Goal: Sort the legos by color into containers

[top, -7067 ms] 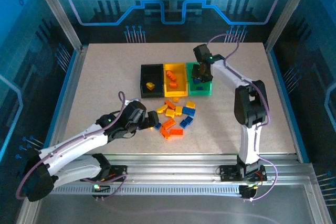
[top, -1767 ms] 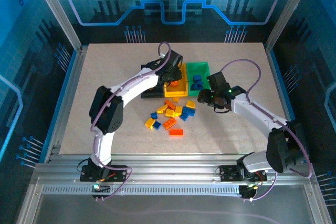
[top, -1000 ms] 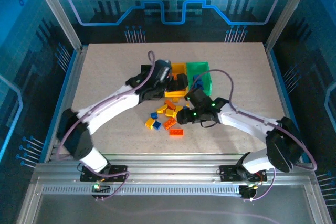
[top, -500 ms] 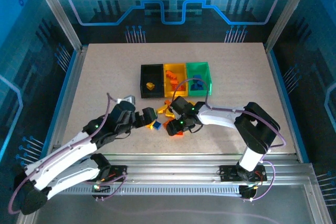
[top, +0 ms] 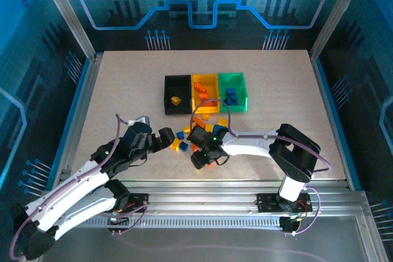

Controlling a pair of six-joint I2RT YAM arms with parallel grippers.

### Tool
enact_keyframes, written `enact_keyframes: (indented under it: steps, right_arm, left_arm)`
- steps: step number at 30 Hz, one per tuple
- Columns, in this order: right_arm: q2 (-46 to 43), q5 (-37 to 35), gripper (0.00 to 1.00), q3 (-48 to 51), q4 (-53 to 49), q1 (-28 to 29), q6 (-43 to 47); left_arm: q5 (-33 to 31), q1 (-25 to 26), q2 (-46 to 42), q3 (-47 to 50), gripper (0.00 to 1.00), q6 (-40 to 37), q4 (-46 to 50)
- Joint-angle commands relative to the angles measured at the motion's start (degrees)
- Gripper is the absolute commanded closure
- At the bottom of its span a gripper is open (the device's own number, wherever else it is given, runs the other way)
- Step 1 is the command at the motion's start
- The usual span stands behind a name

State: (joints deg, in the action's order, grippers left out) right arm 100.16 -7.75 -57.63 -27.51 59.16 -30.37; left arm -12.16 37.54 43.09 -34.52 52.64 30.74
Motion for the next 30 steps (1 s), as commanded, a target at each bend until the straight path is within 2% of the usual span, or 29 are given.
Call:
enact_keyframes:
  steps: [1, 5, 9, 14, 17, 20, 24, 30]
  right_arm:
    - [4.05, -1.06, 0.45, -1.09, -6.29, 2.29, -2.15]
    - [5.21, -2.03, 0.59, -2.05, -6.79, 3.0, -1.71]
    - [2.72, -2.43, 0.68, -2.23, -6.01, 2.63, -1.03]
    - [-5.39, -3.67, 0.71, -2.39, -5.72, 0.24, -0.41]
    - [-10.5, -4.15, 0.71, -4.54, -6.23, -3.92, -0.09]
    - [-11.89, -4.65, 0.7, -8.96, -6.24, -9.58, -0.12]
    - [-5.94, -6.01, 0.7, -18.54, -6.61, -16.34, -1.5]
    - [9.16, -10.79, 0.68, -35.45, -11.25, -21.62, -3.9]
  left_arm:
    - [-0.05, -0.74, 0.04, 0.77, 0.01, 0.83, 0.93]
    - [0.43, -1.11, 0.07, 0.77, 0.01, 0.45, 1.54]
    - [0.63, -1.11, 0.0, 0.73, 0.01, -0.12, 1.22]
    - [0.21, -1.18, 0.81, 0.27, 0.01, -0.54, 1.59]
    - [0.29, -1.16, 1.76, 0.38, 0.01, -0.55, 1.5]
    - [0.68, -1.22, 2.36, 0.67, 0.01, -0.61, 0.71]
    - [1.23, -1.16, 2.7, 0.79, 0.01, -0.72, -0.17]
    - [2.14, -1.3, 3.21, 0.43, 0.01, -1.49, 0.31]
